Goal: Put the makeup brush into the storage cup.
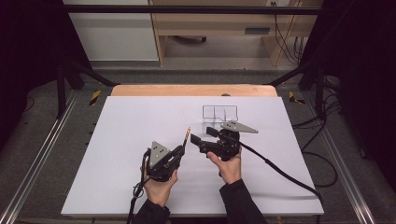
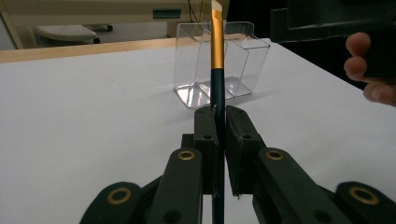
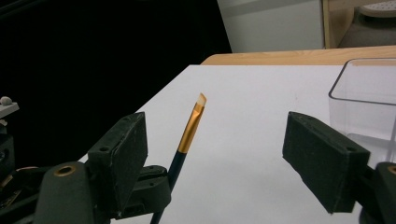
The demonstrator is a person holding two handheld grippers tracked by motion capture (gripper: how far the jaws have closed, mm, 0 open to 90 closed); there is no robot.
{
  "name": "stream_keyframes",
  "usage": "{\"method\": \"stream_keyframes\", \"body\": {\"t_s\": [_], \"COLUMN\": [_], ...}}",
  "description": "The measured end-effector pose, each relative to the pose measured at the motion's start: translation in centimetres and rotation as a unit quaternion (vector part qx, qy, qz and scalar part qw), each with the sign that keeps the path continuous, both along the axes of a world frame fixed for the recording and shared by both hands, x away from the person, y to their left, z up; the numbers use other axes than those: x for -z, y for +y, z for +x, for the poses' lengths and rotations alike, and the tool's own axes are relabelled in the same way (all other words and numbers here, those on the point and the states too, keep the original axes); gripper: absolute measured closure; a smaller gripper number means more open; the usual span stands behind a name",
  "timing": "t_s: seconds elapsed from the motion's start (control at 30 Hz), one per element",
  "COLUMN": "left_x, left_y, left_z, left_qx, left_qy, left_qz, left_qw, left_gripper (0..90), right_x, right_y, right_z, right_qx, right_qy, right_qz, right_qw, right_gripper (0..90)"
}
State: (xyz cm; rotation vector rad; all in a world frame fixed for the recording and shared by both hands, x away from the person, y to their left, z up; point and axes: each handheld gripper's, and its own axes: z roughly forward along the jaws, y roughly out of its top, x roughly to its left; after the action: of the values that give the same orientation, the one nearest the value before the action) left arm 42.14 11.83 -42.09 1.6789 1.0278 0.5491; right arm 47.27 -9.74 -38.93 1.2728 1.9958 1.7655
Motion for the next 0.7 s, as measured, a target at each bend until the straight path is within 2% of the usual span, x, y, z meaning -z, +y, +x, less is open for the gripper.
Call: {"method": "stream_keyframes", "body": {"t_s": [0.3, 0.7], "left_x": [-0.3, -0.6], "left_y": [-0.8, -1.6], "left_z": [-0.1, -0.3], "left_qx": [0.001, 0.004], "left_qy": [-0.006, -0.015], "left_qz": [-0.004, -0.005], "left_qw": [1.0000, 0.9999], "left_gripper": [82.9, 82.9], "right_x": [0.3, 0.7], "right_y": [0.3, 0.7], "right_z": [0.0, 0.0], "right_qx": [0.002, 0.001], "right_qy": [0.008, 0.028], "right_qz": [0.007, 0.027], "right_qw": [0.9999, 0.9992], "right_gripper": [26.3, 37.5]}}
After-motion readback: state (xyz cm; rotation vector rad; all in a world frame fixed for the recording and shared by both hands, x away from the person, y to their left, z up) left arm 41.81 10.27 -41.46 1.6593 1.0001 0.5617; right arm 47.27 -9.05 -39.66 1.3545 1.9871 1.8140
